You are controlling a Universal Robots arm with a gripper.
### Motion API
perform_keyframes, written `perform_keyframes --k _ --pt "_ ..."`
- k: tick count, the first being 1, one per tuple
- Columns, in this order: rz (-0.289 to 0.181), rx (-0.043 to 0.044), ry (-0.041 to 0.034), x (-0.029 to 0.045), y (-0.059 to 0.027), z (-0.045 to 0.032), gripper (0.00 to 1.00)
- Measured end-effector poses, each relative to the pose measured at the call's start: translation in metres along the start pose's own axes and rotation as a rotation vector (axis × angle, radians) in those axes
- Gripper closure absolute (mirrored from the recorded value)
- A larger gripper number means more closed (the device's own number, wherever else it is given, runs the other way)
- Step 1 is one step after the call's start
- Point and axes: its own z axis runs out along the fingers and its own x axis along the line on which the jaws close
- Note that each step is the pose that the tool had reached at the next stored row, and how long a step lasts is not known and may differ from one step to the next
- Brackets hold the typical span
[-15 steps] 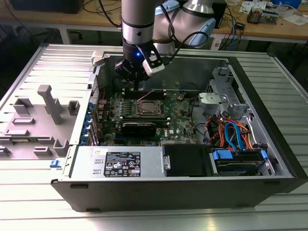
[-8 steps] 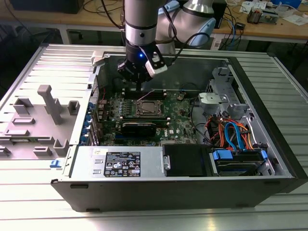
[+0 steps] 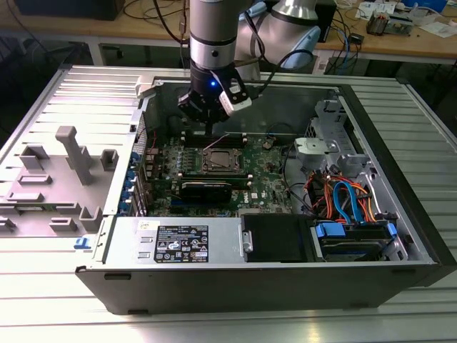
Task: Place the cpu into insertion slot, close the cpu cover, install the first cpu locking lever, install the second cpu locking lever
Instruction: 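Install the first cpu locking lever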
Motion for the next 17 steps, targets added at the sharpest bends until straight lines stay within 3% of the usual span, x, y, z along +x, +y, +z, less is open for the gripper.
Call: perform_keyframes --k 3,17 --pt "-0.001 0.0015 -0.0068 -0.0013 0.0003 0.0014 0.89" --pt "0.04 0.0014 -0.01 -0.016 0.0015 0.0083 0.89"
